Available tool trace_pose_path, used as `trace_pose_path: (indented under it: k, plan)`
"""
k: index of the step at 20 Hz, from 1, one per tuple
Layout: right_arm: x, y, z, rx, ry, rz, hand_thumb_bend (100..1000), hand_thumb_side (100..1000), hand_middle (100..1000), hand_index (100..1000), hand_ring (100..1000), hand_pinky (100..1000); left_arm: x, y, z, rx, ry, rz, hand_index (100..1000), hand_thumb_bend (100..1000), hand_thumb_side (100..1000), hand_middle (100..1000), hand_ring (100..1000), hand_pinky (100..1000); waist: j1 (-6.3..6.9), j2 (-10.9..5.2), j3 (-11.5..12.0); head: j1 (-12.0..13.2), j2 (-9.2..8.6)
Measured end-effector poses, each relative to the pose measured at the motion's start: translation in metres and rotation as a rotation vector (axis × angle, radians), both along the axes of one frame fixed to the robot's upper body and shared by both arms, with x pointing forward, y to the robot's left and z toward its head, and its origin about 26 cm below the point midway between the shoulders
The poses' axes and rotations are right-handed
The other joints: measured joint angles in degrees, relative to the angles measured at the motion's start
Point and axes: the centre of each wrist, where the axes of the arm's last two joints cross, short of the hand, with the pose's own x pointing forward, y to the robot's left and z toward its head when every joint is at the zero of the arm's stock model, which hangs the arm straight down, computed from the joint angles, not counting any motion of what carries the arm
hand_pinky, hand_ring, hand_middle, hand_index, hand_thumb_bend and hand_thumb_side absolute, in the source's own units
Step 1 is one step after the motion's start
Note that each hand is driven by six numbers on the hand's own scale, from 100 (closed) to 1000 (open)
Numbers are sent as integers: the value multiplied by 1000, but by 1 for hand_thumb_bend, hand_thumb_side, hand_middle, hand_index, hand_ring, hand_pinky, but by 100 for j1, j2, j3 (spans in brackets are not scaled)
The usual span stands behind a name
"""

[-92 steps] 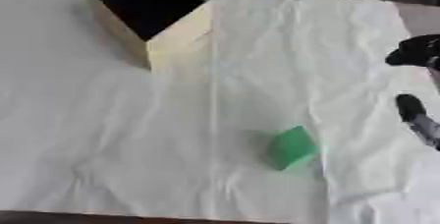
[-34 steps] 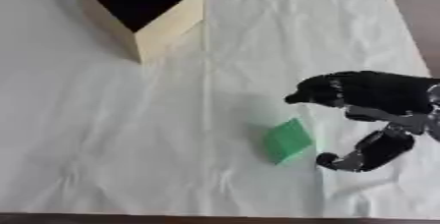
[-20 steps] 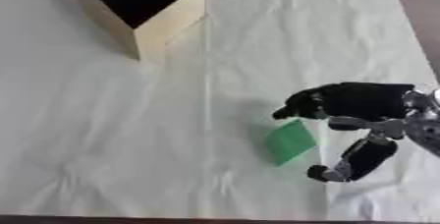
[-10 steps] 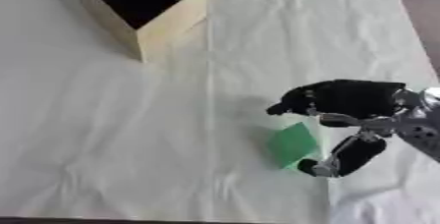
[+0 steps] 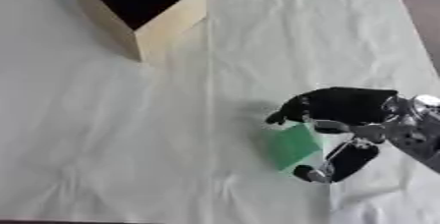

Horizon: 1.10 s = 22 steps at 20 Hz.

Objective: Pick up objects on the table and place them in the box.

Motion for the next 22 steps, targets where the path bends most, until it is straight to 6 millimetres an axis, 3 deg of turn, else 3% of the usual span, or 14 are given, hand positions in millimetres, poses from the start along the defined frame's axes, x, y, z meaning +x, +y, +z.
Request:
trace_pose_path:
  k: [5, 7, 9, 11, 12, 13, 22]
  plan:
    - [0, 1, -1, 39, 12, -8, 180, 418, 524, 720, 778, 784, 0, 0, 0, 1, 4, -1, 760, 321, 678, 756, 610, 612, 0, 1, 0, -1, 0]
    - [1, 2, 0, 67, -3, -20, 164, 399, 494, 689, 755, 769, 0, 0, 0, 1, 6, -1, 760, 320, 679, 756, 610, 612, -1, 1, -1, 0, 0]
    - [1, 2, 1, 92, -18, -37, 102, 323, 469, 660, 711, 737, 0, 0, 0, 2, 8, -1, 760, 320, 679, 755, 609, 612, -4, 1, -2, 0, 0]
    - [1, 2, 1, 114, -29, -57, 100, 246, 461, 651, 682, 714, 0, 0, 0, 3, 8, -3, 760, 319, 679, 756, 610, 612, -5, 1, -2, 0, 0]
    - [1, 1, 0, 123, -32, -67, 100, 134, 445, 632, 653, 688, 0, 0, 0, 4, 9, -3, 760, 319, 679, 756, 609, 612, -6, 1, -2, 0, 0]
    - [0, 1, -1, 131, -34, -79, 100, 100, 437, 623, 643, 679, 0, 0, 0, 4, 10, -4, 760, 318, 680, 756, 609, 612, -6, 1, -2, -1, 0]
    - [1, 2, -1, 210, -6, -137, 100, 100, 398, 594, 620, 656, 0, -1, -2, -3, 16, -8, 760, 313, 679, 757, 610, 613, -20, 1, -9, -3, 0]
